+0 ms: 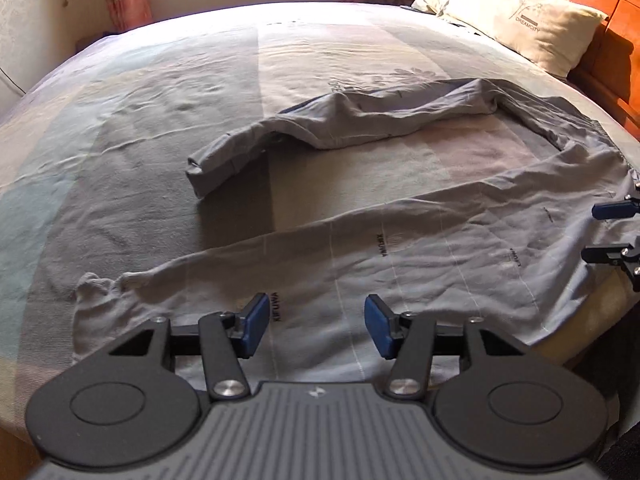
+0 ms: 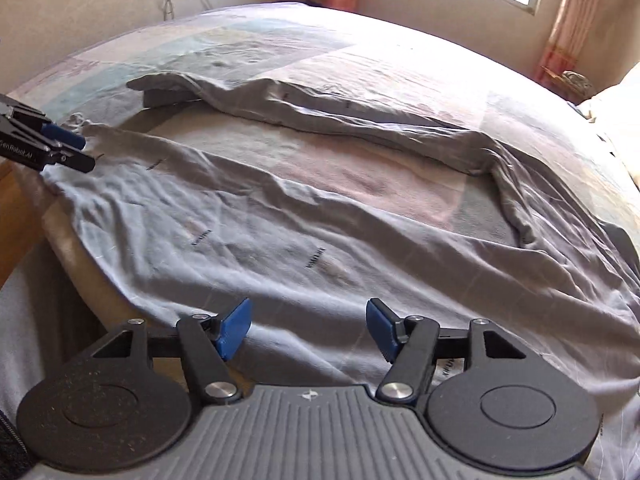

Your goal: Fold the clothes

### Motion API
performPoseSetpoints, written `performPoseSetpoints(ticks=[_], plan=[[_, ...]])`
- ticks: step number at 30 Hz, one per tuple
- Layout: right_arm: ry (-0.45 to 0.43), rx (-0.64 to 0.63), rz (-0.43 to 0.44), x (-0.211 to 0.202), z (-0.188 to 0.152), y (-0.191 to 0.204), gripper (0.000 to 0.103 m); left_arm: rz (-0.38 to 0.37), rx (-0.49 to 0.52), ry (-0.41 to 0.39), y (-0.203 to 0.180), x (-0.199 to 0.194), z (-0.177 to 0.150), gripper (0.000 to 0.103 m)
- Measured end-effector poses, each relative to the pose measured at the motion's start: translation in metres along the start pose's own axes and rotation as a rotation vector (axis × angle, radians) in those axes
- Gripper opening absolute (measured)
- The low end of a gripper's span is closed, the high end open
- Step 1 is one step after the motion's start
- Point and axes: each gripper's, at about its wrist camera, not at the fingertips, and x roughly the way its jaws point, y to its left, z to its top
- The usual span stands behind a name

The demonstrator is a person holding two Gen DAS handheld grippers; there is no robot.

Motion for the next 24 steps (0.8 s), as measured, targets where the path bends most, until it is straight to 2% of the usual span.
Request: performPoseSetpoints(ticks=[2,5,6,7,8,9,11,13,16,21,23,24], plan=[[-0.009,0.029,-0.057,-0.001,-0.004,-0.009,0.073,0.016,-0.017,0.022,-0.001,0.006,-0.007,0.056],[-0.029,0.086,-0.118,-0.004,-0.012,-0.026,0.075,0.105,-0.078,0.043,0.017,-0.007,-0.024,0.058],[-0.036,0.106,-0.141,-0.005,-0.016,-0.033,0.076,0.132,-0.1,0.05,0.023,-0.011,-0.028,0.068],[-0.038,0.132,-0.173,-0.005,-0.02,-0.041,0.081,0.144,-0.135,0.059,0.031,-0.014,-0.03,0.071],[-0.034,0.162,-0.209,-0.004,-0.024,-0.049,0.088,0.159,-0.164,0.068,0.038,-0.017,-0.031,0.07],[-0.023,0.192,-0.242,-0.003,-0.027,-0.056,0.089,0.191,-0.165,0.078,0.04,-0.02,-0.03,0.069],[0.03,0.281,-0.245,-0.001,-0.038,-0.073,0.091,0.225,-0.139,0.065,0.035,-0.027,-0.025,0.066],[0.035,0.378,-0.212,-0.01,-0.05,-0.09,0.091,0.196,-0.116,0.028,0.025,-0.03,-0.017,0.066],[0.014,0.398,-0.258,-0.026,-0.065,-0.104,0.091,0.119,-0.056,-0.011,0.002,-0.023,0.0,0.067],[0.022,0.474,-0.342,-0.029,-0.088,-0.15,0.095,0.066,0.005,-0.005,-0.033,0.01,0.013,0.069],[0.025,0.505,-0.376,-0.03,-0.097,-0.168,0.095,0.125,-0.01,0.018,-0.035,0.013,0.01,0.077],[0.02,0.532,-0.387,-0.033,-0.104,-0.177,0.098,0.155,-0.023,0.023,-0.035,0.01,0.008,0.082]])
